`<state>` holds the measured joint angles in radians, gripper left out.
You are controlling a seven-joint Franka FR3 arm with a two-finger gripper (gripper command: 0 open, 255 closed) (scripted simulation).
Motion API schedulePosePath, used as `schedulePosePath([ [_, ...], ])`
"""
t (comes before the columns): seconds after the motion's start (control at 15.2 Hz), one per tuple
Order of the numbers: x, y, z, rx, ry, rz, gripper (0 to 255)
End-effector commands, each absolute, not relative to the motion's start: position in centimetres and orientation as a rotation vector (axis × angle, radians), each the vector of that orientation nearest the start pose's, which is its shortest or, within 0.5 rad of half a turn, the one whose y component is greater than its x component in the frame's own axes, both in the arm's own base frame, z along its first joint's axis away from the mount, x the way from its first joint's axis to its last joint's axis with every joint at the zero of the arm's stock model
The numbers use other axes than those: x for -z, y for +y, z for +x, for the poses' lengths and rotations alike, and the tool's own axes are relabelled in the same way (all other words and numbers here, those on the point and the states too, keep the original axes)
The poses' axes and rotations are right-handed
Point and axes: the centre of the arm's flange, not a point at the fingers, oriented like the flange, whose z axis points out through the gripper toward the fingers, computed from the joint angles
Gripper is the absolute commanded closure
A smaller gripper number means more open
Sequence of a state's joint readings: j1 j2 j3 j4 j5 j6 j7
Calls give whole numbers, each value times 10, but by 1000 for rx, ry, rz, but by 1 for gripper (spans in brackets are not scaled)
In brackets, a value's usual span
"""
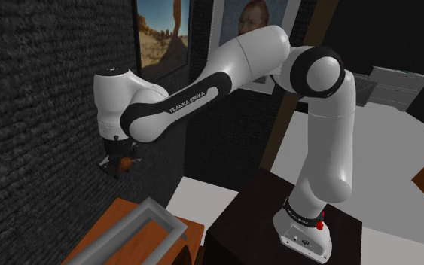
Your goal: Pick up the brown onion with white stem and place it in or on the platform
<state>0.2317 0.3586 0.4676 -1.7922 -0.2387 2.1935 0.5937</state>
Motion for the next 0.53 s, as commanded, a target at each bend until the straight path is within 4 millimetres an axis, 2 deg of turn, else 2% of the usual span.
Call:
schedulePosePath([
  [0.0, -377, 406, 496, 148, -317, -3103, 255],
  [0.46, -379, 465, 424, 148, -317, -3103, 255],
])
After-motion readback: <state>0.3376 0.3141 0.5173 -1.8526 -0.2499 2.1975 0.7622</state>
